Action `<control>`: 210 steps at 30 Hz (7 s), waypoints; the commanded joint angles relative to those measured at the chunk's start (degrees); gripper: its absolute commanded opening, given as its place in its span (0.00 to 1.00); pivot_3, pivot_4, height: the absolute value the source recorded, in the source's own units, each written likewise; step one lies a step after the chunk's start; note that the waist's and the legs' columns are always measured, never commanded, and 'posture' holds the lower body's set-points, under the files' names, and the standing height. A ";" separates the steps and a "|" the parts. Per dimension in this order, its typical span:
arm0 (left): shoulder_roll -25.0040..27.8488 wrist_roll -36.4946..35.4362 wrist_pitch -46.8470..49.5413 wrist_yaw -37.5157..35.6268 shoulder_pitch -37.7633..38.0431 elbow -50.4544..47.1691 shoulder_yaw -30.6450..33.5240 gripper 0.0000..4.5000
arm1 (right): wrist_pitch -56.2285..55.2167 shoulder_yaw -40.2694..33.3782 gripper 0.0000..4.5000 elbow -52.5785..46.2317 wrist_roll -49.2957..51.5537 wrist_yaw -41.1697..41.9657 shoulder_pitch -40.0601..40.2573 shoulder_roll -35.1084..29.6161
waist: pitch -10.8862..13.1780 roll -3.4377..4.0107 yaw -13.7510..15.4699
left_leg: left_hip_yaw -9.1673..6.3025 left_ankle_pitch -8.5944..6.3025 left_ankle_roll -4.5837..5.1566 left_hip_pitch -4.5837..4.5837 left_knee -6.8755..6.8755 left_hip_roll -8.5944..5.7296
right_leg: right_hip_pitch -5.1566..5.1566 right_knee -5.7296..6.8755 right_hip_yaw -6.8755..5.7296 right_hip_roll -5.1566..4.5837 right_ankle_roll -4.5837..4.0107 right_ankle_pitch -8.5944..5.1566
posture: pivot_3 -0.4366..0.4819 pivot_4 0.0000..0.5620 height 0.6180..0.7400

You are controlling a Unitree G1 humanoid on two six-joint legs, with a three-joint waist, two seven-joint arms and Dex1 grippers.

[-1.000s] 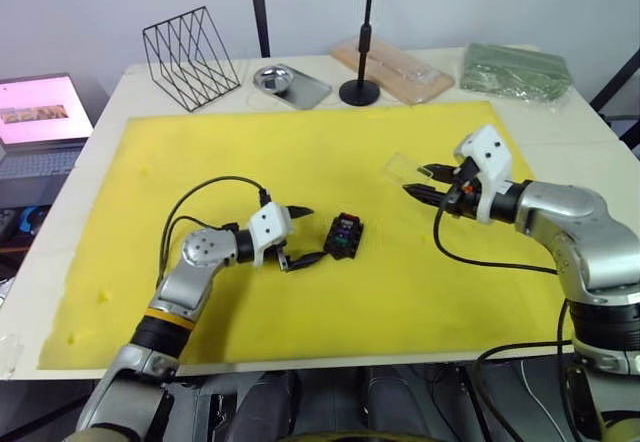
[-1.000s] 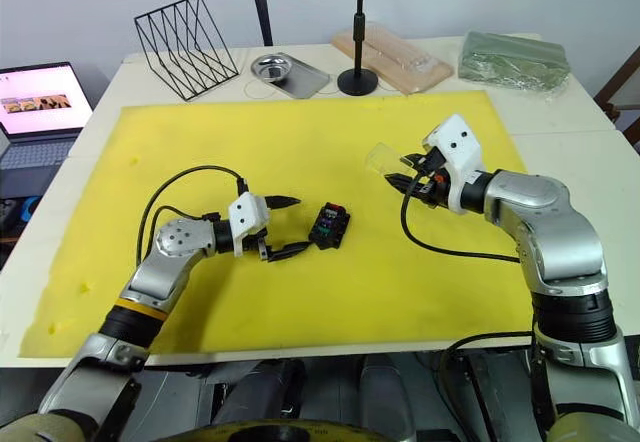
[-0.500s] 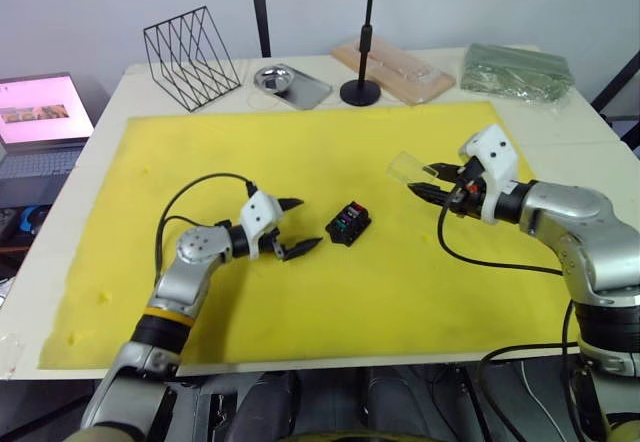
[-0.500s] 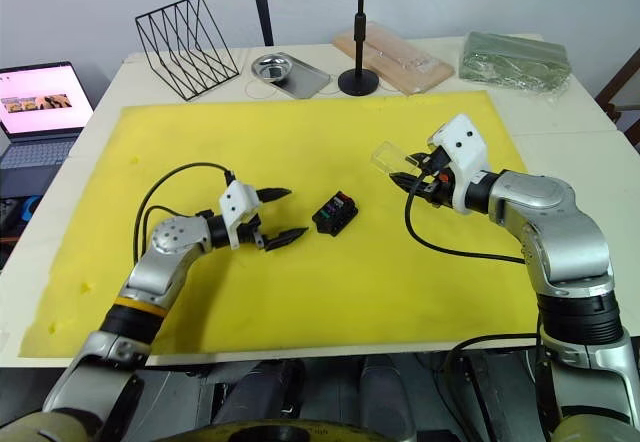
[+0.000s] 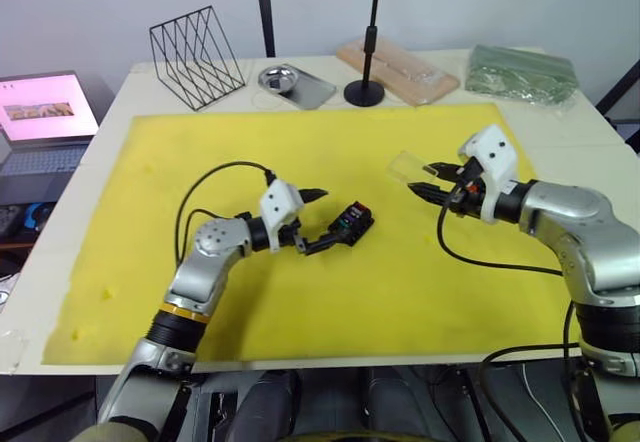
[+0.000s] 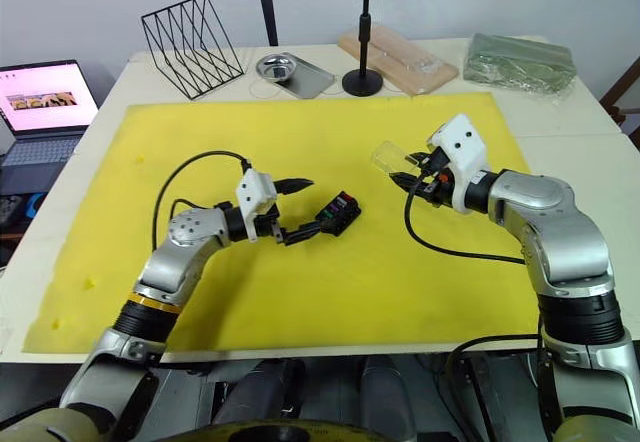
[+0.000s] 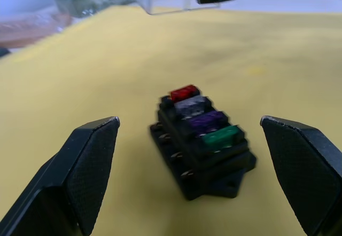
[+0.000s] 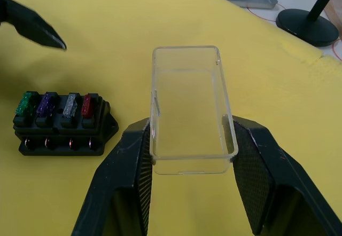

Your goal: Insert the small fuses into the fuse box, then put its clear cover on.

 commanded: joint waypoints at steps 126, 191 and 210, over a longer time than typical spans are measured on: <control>-5.85 7.34 -25.28 -21.57 -17.56 38.62 -3.83 0.62 | -16.88 17.19 0.40 10.23 -5.59 25.96 -5.92 -4.11 | 0.00 0.00 0.00 | -0.22 -0.19 0.30 0.03 0.45 -0.08 | 0.49 -0.26 -0.27 0.01 0.16 0.04 | 0.48 0.27 1.00; -5.96 6.77 -24.31 -20.45 -15.30 36.15 -3.88 0.62 | -2.68 4.05 0.01 -5.97 11.99 13.44 -10.03 2.92 | -0.01 0.01 0.01 | -0.25 -0.20 0.30 0.03 0.44 -0.04 | 0.47 -0.24 -0.25 0.00 0.16 0.04 | 0.48 0.27 1.00; -5.08 6.36 -22.95 -22.44 -14.20 34.25 -4.05 0.62 | -23.23 24.75 0.01 20.84 -9.61 18.68 0.59 4.67 | -0.53 0.13 -1.28 | -0.13 -0.30 0.48 0.62 0.38 -0.09 | 1.01 -0.31 -0.19 0.07 0.20 0.00 | 0.48 0.27 1.00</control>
